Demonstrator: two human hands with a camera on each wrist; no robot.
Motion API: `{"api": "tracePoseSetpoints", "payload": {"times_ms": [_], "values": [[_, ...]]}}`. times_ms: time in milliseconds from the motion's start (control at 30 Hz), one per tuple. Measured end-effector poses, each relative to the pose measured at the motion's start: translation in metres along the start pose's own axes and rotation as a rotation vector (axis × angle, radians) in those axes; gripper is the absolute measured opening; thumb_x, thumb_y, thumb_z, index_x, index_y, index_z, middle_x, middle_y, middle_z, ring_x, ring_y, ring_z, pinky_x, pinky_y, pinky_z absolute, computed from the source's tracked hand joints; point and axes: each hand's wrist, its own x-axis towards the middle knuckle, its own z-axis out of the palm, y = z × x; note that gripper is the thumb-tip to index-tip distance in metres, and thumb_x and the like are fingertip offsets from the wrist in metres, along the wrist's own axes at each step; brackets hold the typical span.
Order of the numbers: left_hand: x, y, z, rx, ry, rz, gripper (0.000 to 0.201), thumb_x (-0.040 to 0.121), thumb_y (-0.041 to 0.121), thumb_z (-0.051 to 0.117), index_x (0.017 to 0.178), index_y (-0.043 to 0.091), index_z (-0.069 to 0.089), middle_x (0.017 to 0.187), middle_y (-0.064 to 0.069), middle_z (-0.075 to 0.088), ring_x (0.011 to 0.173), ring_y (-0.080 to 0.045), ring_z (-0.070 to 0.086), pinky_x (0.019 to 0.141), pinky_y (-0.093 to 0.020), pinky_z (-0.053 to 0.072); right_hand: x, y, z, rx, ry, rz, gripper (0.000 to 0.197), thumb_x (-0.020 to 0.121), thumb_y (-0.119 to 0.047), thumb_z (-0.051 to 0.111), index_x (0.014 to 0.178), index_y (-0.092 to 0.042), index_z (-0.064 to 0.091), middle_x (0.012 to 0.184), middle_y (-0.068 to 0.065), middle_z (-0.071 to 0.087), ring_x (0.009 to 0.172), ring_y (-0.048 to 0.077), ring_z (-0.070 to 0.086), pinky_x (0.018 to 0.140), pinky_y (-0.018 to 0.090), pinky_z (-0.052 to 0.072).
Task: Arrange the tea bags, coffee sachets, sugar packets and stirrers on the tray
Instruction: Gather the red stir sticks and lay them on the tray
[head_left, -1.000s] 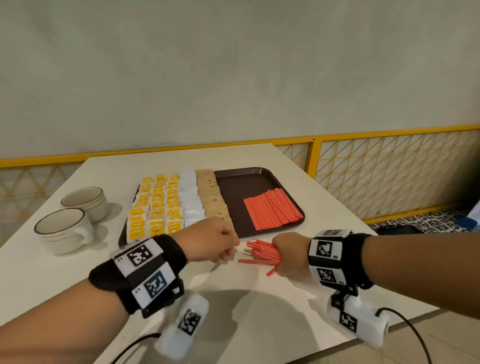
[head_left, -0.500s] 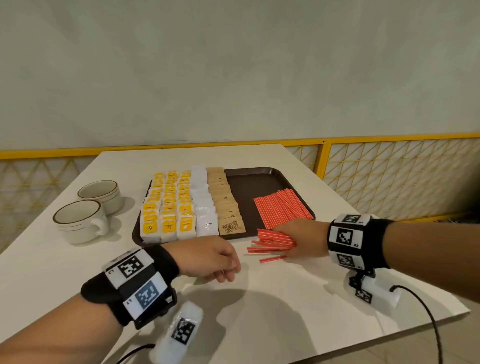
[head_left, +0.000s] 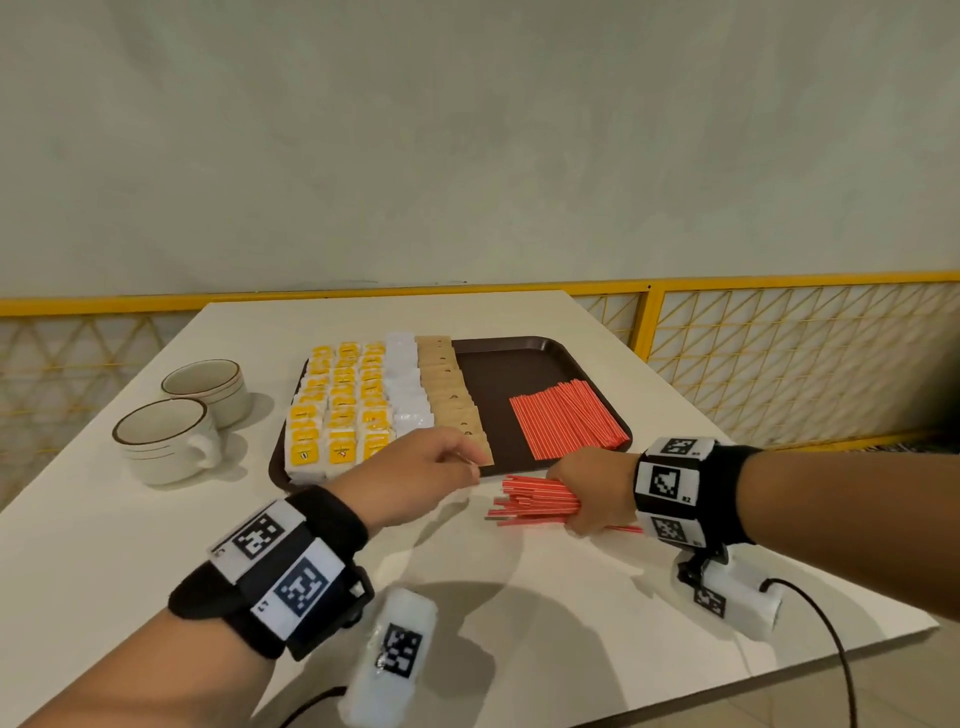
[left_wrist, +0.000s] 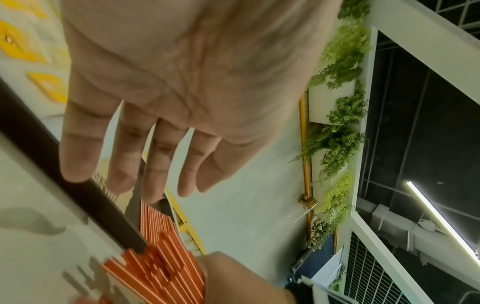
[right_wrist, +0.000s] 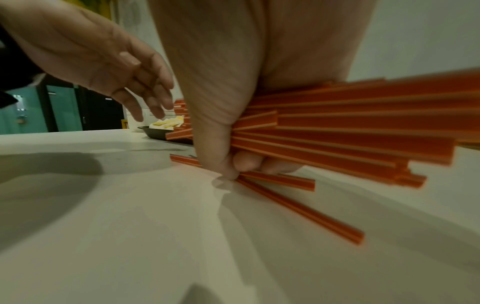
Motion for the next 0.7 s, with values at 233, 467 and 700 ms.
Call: {"api": "tracePoseSetpoints", "payload": {"times_ms": [233, 467, 700], "values": [[0.005, 0.002, 0.025, -0.004, -0.022, -0.025, 0.029, 0.094, 0.019, 0.052, 0.123, 0.021, 0.055, 0.118, 0.003, 0.058, 0.104, -0.009, 0.054, 0.082, -0.019, 0.043, 0.004, -0.006, 0.007, 0.01, -0.019, 0.041, 0.026, 0.083, -0.022, 0.067, 0.106, -0.011, 0.062, 0.095, 0.008, 0.065, 0.08, 0.017, 0.057, 0.073, 0.023, 0.044], [0.001, -0.005, 0.024, -0.291, 0.148, 0.035, 0.045, 0.095, 0.035, 0.051, 0.138, 0.023, 0.044, 0.136, 0.009, 0.047, 0.125, -0.006, 0.044, 0.103, -0.024, 0.034, -0.007, -0.012, -0.016, 0.254, 0.153, -0.035, 0.012, 0.088, -0.021, 0.061, 0.095, -0.011, 0.058, 0.08, 0.004, 0.058, 0.067, 0.015, 0.051, 0.061, 0.024, 0.043], [-0.008, 0.029, -0.004, -0.568, 0.403, 0.397, 0.049, 0.092, 0.052, 0.036, 0.127, 0.024, 0.057, 0.124, 0.005, 0.064, 0.119, -0.008, 0.056, 0.109, -0.034, 0.039, -0.018, -0.07, -0.018, 1.188, 0.492, -0.209, 0.018, 0.089, -0.022, 0.065, 0.086, -0.007, 0.056, 0.064, 0.006, 0.06, 0.052, 0.015, 0.057, 0.061, 0.027, 0.054]]}}
